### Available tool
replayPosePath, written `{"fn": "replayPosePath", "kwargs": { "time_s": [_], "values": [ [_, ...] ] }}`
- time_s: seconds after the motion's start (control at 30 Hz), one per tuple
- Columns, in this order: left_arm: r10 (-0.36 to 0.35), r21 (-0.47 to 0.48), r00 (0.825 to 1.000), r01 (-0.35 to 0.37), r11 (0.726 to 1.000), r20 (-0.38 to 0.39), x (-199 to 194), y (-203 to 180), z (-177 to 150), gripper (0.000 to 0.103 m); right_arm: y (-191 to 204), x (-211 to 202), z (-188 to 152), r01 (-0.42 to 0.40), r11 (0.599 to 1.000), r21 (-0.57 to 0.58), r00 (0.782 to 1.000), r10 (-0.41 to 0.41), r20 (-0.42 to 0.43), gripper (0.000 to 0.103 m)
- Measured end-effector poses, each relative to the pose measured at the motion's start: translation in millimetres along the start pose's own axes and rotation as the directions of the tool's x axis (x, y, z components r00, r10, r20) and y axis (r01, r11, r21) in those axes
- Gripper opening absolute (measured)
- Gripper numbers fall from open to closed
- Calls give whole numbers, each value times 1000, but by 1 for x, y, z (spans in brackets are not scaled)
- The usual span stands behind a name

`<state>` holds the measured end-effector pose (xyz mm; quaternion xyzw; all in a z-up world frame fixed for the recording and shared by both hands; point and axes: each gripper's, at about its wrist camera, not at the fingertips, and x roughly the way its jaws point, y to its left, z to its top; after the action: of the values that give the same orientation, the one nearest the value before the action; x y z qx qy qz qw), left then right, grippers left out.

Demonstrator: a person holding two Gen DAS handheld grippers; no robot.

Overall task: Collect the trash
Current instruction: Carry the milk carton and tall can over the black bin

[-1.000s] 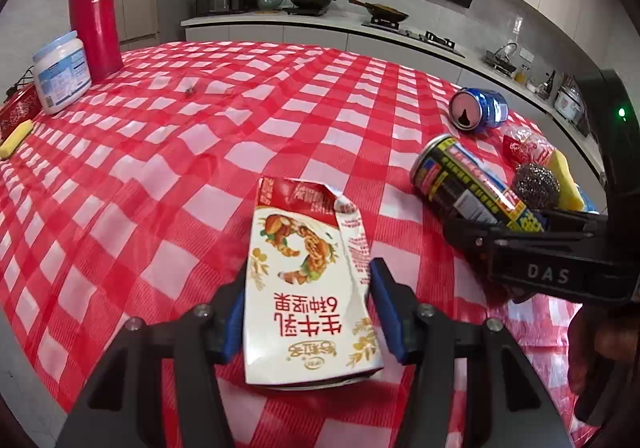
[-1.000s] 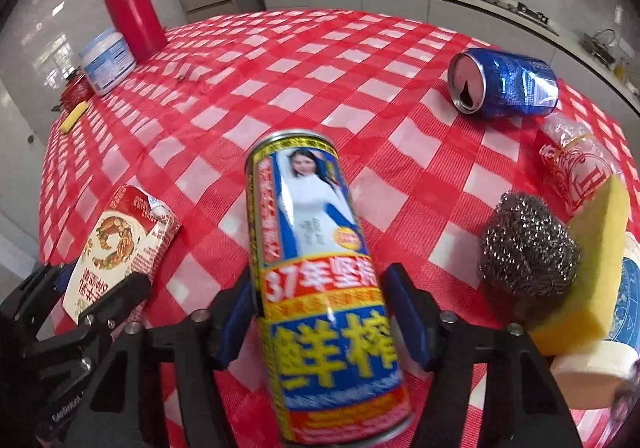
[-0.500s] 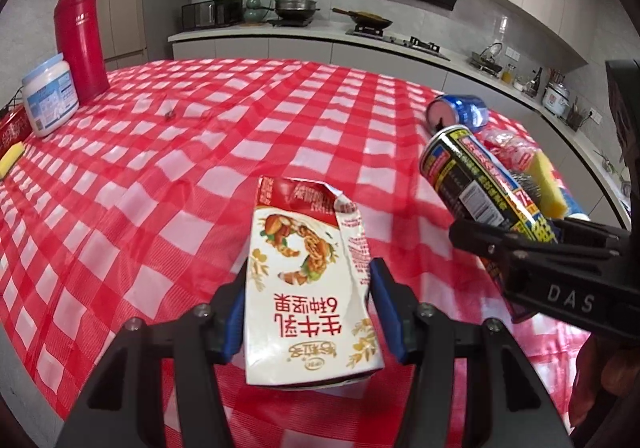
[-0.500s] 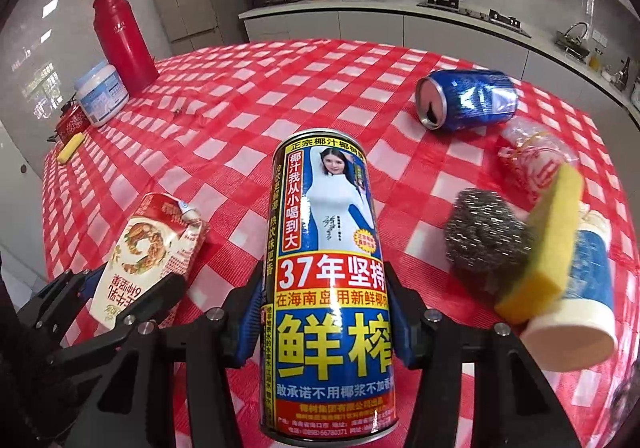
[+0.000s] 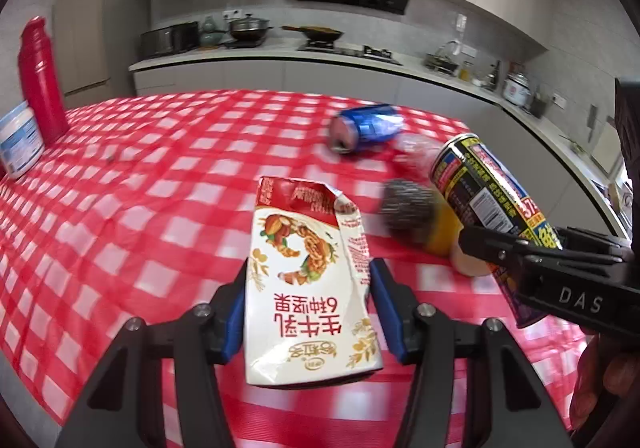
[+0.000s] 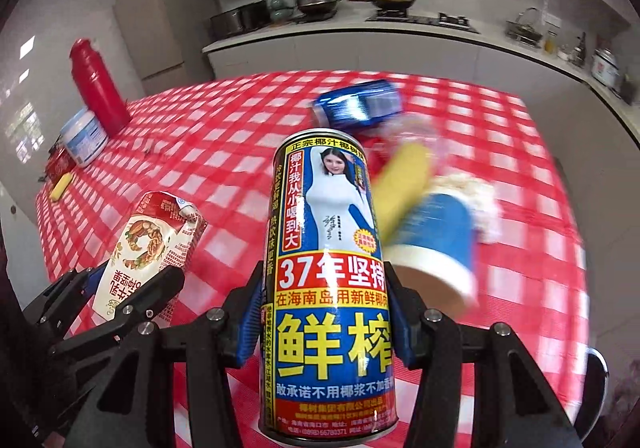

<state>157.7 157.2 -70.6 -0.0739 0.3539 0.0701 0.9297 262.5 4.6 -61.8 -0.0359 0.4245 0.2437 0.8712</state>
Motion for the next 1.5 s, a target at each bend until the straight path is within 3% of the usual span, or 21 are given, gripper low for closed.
{"fn": "replayPosePath", "kwargs": {
  "time_s": [0.5, 0.9, 1.17, 1.33, 1.4, 1.43, 1.5],
  "values": [
    [-132, 116, 991, 132, 984, -5, -13, -152, -5, 56, -160, -93, -50, 127, 976, 177, 990, -135, 34, 55],
    [-269, 230, 961, 277, 933, -68, -8, -286, -29, 56, -311, -146, -129, 267, 906, 330, 963, -266, -48, 55],
    [-322, 274, 938, 346, 897, -132, 7, -370, -49, 56, -398, -133, -183, 305, 871, 385, 952, -264, -155, 55],
    [-300, 270, 940, 336, 902, -165, 25, -403, -66, 56, -434, -105, -206, 265, 884, 385, 958, -194, -213, 56],
    [-286, 264, 942, 326, 908, -177, 32, -411, -72, 56, -442, -92, -212, 284, 890, 357, 947, -202, -250, 56],
    [-280, 258, 942, 322, 911, -185, 35, -414, -75, 56, -448, -90, -215, 303, 886, 352, 941, -221, -255, 62],
    [-270, 248, 942, 314, 916, -198, 41, -419, -80, 56, -460, -91, -217, 280, 885, 373, 951, -203, -234, 65]
  ]
}}
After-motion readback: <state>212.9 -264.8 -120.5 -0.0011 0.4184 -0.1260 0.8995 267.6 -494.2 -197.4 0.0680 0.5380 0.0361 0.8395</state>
